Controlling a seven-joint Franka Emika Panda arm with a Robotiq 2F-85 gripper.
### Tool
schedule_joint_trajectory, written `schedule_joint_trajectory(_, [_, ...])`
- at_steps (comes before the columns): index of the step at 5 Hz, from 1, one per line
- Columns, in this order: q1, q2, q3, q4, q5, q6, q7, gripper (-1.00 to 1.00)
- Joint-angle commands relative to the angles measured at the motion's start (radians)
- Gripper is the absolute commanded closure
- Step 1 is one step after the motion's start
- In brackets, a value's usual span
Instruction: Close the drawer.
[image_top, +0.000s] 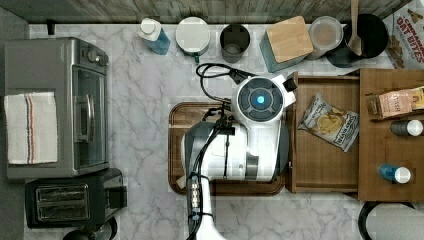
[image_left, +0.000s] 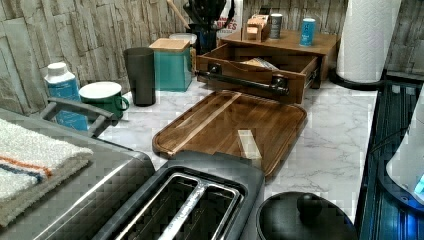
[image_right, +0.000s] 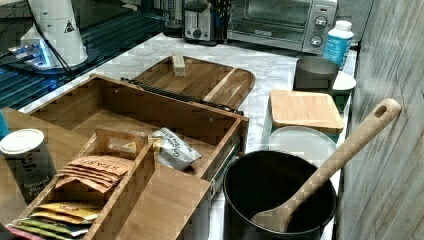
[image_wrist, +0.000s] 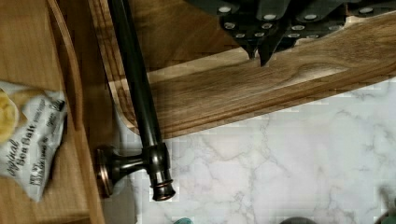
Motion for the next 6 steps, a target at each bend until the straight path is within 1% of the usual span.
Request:
schedule_joint_trajectory(1, [0.043, -0.006, 0.031, -0.208, -0.198, 0.221, -0.021, 1.00])
schedule_joint_trajectory(2, [0.028, 0.053, 0.010, -0.207, -0.227, 0.270, -0.034, 1.00])
schedule_joint_trajectory(3, [0.001, 0.104, -0.005, -0.192, -0.203, 0.285, -0.067, 1.00])
schedule_joint_trajectory(4, [-0.025, 0.109, -0.007, -0.183, -0.140, 0.257, -0.129, 1.00])
schedule_joint_trajectory(5, [-0.054, 0.130, -0.022, -0.150, -0.075, 0.241, -0.239, 1.00])
schedule_joint_trajectory(6, [-0.062, 0.128, -0.042, -0.137, -0.072, 0.239, -0.263, 1.00])
